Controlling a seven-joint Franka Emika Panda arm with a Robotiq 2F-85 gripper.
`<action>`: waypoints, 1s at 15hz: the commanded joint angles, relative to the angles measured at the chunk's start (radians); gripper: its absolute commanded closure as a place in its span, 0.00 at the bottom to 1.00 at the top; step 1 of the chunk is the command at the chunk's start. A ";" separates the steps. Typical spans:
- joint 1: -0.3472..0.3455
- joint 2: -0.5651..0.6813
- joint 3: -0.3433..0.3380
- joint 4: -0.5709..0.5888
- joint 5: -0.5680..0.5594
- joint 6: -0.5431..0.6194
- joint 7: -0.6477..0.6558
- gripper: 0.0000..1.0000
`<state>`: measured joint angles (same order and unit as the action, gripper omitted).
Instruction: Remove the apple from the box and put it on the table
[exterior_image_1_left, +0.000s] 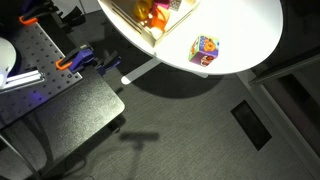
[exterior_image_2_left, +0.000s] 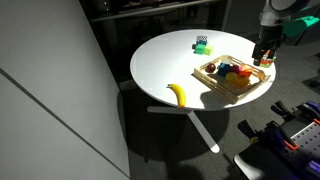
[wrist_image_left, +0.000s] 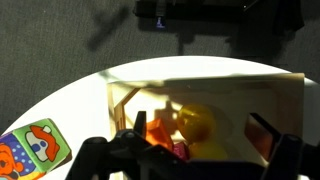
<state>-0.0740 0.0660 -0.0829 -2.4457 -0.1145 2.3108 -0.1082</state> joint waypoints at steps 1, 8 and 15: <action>0.009 0.065 0.010 0.015 -0.006 0.068 0.046 0.00; 0.023 0.189 0.008 0.038 -0.010 0.210 0.084 0.00; 0.029 0.287 0.008 0.077 -0.003 0.246 0.081 0.00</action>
<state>-0.0509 0.3127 -0.0738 -2.4025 -0.1145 2.5489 -0.0460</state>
